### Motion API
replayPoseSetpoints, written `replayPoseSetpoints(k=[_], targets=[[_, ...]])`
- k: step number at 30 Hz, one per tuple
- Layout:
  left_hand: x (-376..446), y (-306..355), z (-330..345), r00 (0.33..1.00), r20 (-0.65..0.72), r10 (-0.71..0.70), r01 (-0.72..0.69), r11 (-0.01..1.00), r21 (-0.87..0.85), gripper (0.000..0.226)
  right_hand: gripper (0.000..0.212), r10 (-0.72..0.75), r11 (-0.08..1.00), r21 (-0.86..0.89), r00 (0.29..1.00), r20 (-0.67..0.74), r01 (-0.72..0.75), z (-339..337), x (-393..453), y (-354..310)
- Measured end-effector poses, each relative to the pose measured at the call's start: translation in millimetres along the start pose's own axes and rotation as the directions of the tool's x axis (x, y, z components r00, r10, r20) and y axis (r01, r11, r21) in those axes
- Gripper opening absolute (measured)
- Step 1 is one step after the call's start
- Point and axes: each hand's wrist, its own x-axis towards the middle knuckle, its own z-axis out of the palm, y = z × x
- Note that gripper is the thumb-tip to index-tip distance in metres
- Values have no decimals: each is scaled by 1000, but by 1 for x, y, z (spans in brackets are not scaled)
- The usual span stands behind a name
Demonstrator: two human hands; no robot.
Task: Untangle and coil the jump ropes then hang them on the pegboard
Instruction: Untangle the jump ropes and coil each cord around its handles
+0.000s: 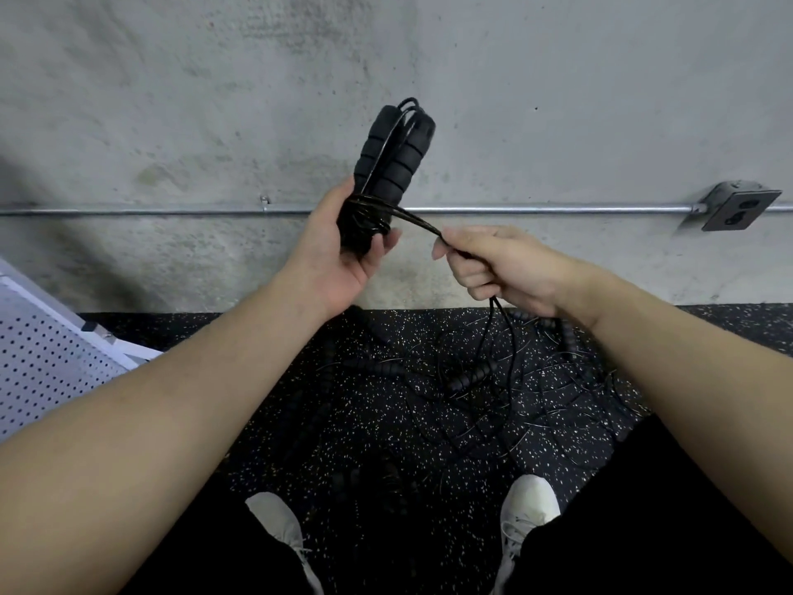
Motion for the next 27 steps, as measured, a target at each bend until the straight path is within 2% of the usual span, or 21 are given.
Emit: replayPoseSetpoints(k=[4,9,12,15,17,19,21,23,27], targets=[[4,3,-4,985,137,-108,92,989,115,30,25,23,996,-84,1000,7,-22,-8,2,6],[0,4,-6,946,252,-205,135,954,269,26,44,48,955,-282,988,-144,-87,-14,1,7],[-2,3,-7,906,318,-279,120,891,438,33,51,55,929,-351,980,-194,-121,-22,5,12],[-6,1,-7,887,335,-317,39,776,630,39,34,34,929,-360,988,-151,-87,-24,3,17],[-6,-1,-7,888,342,-307,-39,691,722,44,29,9,932,-354,984,-176,-72,-27,0,19],[-8,-4,-5,885,360,-297,-123,595,794,36,27,64,938,-326,982,-178,-120,-31,1,15],[-10,-8,-3,884,356,-302,-177,489,854,19,34,181,911,-351,974,-133,-218,-29,2,11],[-12,-14,-1,889,348,-298,-233,360,903,11,39,223,902,-359,970,-94,-242,-20,2,7],[-12,-29,1,915,330,-234,-311,114,944,24,41,199,907,-363,977,-76,-213,-17,5,7]])
